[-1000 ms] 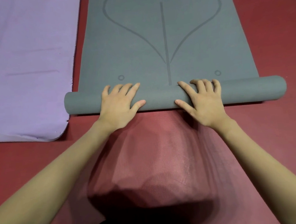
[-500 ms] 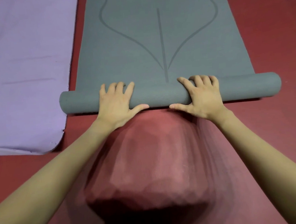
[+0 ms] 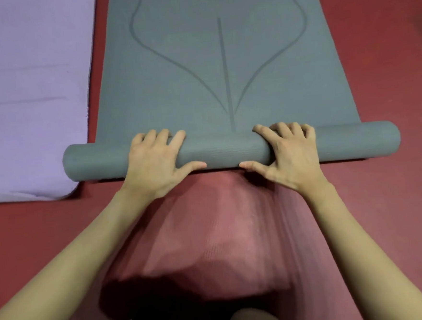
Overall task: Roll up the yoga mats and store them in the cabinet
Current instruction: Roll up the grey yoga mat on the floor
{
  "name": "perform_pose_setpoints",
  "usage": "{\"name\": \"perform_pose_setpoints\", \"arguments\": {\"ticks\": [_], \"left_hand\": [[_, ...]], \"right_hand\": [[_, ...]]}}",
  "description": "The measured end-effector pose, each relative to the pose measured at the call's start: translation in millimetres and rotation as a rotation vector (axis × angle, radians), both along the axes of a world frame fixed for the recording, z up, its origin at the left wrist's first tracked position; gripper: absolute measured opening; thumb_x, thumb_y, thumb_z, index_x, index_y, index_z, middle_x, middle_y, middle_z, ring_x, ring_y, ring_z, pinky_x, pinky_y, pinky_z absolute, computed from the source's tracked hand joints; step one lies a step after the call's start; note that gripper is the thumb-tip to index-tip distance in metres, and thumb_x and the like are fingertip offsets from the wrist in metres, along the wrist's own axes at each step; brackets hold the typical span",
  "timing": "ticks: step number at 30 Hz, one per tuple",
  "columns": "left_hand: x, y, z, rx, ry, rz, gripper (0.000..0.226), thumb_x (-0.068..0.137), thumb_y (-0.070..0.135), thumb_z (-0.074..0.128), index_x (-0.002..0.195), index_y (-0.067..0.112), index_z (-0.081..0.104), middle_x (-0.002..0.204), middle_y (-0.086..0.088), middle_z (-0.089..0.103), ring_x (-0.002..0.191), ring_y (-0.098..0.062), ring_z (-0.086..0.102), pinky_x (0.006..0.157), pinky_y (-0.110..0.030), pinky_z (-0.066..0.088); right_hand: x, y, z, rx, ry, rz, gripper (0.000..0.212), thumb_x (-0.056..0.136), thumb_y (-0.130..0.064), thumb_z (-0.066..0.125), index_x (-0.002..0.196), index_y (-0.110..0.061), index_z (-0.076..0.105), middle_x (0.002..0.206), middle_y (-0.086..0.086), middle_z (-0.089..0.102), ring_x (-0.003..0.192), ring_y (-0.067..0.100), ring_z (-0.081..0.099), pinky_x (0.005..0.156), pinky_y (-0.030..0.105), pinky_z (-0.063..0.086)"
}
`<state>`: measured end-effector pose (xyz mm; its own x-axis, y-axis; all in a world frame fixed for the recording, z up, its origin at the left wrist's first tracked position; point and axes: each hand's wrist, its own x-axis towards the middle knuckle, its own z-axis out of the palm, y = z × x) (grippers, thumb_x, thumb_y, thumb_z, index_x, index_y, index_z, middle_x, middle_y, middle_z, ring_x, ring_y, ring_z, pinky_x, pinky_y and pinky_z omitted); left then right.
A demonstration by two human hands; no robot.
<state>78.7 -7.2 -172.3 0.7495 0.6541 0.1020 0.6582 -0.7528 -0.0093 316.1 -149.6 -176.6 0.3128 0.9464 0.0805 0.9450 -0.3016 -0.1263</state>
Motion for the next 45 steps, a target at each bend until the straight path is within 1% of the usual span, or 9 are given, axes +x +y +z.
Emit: {"name": "perform_pose_setpoints", "arguments": {"ticks": [9,13,18,24,29,34,39,42,45], "left_hand": [[-34,-54,0,-0.064,-0.026,-0.023,0.081,0.081,0.082,0.030,0.111,0.013,0.061,0.089,-0.007,0.060,0.082,-0.030,0.058,0.077,-0.042,0.044],[-34,-67,-2,-0.040,-0.121,0.014,0.073,0.087,0.073,0.038,0.114,0.008,0.058,0.104,-0.011,0.056,0.096,-0.030,0.052,0.090,-0.042,0.040],[-23,-63,-20,0.096,-0.057,0.016,0.077,0.089,0.073,0.028,0.117,0.006,0.057,0.111,-0.013,0.059,0.100,-0.032,0.056,0.096,-0.044,0.037],[-9,-29,-17,0.086,-0.017,-0.043,0.080,0.089,0.077,0.019,0.097,0.010,0.063,0.079,-0.008,0.059,0.073,-0.029,0.058,0.069,-0.040,0.042],[-1,-12,-13,-0.055,-0.005,-0.052,0.090,0.085,0.080,0.010,0.094,0.009,0.063,0.072,-0.011,0.064,0.068,-0.032,0.063,0.061,-0.039,0.045],[-1,-19,-14,-0.060,-0.051,0.006,0.083,0.089,0.075,0.014,0.099,0.009,0.064,0.082,-0.013,0.062,0.080,-0.034,0.062,0.071,-0.041,0.045],[2,-39,-14,0.013,-0.039,-0.003,0.078,0.085,0.075,0.034,0.129,0.013,0.053,0.119,-0.014,0.056,0.106,-0.033,0.052,0.097,-0.048,0.037],[7,-30,-10,0.014,0.010,0.009,0.081,0.083,0.080,0.028,0.127,0.017,0.054,0.110,-0.010,0.060,0.098,-0.032,0.054,0.092,-0.046,0.037],[15,-15,-2,-0.067,0.102,0.055,0.086,0.076,0.084,0.016,0.126,0.024,0.052,0.108,-0.006,0.061,0.099,-0.030,0.055,0.087,-0.043,0.037]], "right_hand": [[-27,-51,8,-0.139,0.009,-0.001,0.090,0.063,-0.096,0.028,0.122,-0.035,0.058,0.101,0.000,0.064,0.096,0.029,0.056,0.091,0.043,0.033],[-23,-38,17,-0.338,0.081,-0.007,0.095,0.055,-0.099,0.025,0.125,-0.042,0.052,0.110,-0.001,0.063,0.106,0.027,0.056,0.092,0.042,0.033],[-10,-14,29,-0.478,0.254,-0.011,0.077,0.067,-0.089,0.044,0.126,-0.041,0.053,0.121,-0.002,0.064,0.119,0.026,0.054,0.099,0.043,0.031],[-13,-23,24,-0.281,0.173,-0.022,0.096,0.060,-0.094,0.023,0.130,-0.036,0.053,0.119,0.002,0.062,0.115,0.026,0.053,0.098,0.042,0.031],[-25,-39,1,-0.098,-0.047,0.069,0.100,0.066,-0.092,0.036,0.141,-0.026,0.047,0.126,0.013,0.055,0.116,0.036,0.048,0.106,0.053,0.024],[-16,-30,-4,-0.103,-0.062,0.088,0.092,0.069,-0.091,0.033,0.137,-0.032,0.049,0.120,0.004,0.058,0.106,0.032,0.052,0.098,0.049,0.029],[0,-5,10,-0.280,0.037,0.088,0.101,0.055,-0.096,0.025,0.138,-0.041,0.042,0.118,-0.002,0.058,0.108,0.029,0.053,0.094,0.044,0.031],[7,7,18,-0.320,0.083,0.098,0.103,0.052,-0.096,0.023,0.139,-0.042,0.040,0.120,-0.004,0.057,0.111,0.026,0.052,0.095,0.043,0.031],[5,0,11,-0.151,0.074,0.089,0.095,0.064,-0.091,0.029,0.136,-0.031,0.049,0.120,-0.001,0.057,0.112,0.025,0.053,0.102,0.045,0.027]]}}
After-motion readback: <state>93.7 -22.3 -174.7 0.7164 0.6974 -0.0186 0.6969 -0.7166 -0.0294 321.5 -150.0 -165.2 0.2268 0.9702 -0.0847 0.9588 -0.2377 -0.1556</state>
